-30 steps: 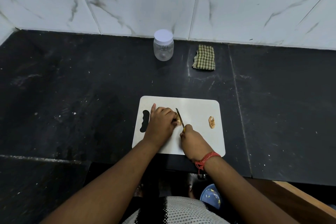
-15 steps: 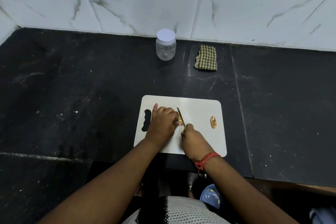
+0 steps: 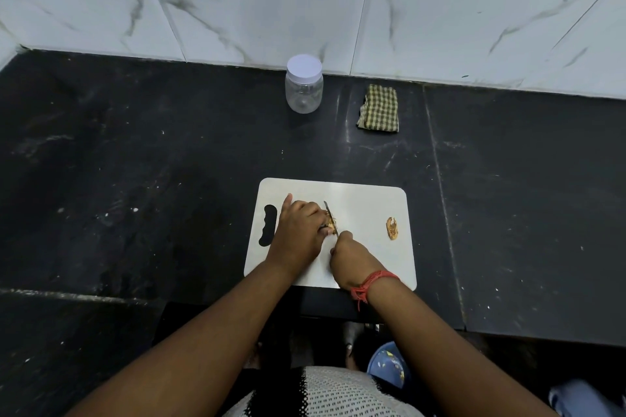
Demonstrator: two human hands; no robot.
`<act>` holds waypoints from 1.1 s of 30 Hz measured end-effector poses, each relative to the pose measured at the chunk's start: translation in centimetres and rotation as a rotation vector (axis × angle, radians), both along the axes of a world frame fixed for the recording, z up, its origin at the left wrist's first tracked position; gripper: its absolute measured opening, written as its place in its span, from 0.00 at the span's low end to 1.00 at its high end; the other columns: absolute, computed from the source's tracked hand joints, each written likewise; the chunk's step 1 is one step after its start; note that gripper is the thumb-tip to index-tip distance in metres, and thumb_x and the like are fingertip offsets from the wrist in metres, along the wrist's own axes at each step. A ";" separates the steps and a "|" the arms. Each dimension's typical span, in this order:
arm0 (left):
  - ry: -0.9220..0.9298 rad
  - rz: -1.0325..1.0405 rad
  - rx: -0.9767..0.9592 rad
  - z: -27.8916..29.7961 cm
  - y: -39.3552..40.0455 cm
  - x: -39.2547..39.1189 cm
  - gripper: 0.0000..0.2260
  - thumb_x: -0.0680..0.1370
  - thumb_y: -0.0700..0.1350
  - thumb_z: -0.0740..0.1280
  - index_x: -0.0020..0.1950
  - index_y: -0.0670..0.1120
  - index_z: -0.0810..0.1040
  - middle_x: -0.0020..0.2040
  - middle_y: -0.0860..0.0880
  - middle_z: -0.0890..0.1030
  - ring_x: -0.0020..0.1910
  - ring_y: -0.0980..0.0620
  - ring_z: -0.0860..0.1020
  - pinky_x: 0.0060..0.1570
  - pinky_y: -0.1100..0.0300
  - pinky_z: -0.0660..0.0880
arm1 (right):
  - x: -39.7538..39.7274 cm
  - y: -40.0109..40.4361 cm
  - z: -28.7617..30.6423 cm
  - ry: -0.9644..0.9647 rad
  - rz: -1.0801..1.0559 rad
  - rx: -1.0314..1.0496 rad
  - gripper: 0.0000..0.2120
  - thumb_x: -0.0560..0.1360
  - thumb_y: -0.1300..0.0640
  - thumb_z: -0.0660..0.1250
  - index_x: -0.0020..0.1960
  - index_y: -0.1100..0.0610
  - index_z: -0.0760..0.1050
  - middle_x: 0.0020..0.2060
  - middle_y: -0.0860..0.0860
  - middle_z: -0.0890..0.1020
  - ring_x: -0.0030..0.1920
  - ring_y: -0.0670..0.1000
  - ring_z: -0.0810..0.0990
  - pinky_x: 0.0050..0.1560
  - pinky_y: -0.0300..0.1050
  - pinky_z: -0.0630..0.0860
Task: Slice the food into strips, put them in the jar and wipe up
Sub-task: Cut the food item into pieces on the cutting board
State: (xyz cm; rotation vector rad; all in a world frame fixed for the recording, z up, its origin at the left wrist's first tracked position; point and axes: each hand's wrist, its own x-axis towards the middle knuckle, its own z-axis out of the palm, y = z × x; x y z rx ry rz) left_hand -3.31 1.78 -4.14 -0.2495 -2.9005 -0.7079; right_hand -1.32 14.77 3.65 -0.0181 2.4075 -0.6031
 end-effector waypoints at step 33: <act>-0.024 0.177 -0.107 1.2 1.5 0.9 0.01 0.76 0.45 0.72 0.44 0.50 0.83 0.48 0.55 0.81 0.52 0.46 0.73 0.76 0.37 0.52 | 3.3 1.6 1.0 -0.048 0.031 0.027 0.09 0.75 0.71 0.53 0.40 0.60 0.64 0.31 0.49 0.64 0.29 0.47 0.60 0.28 0.41 0.54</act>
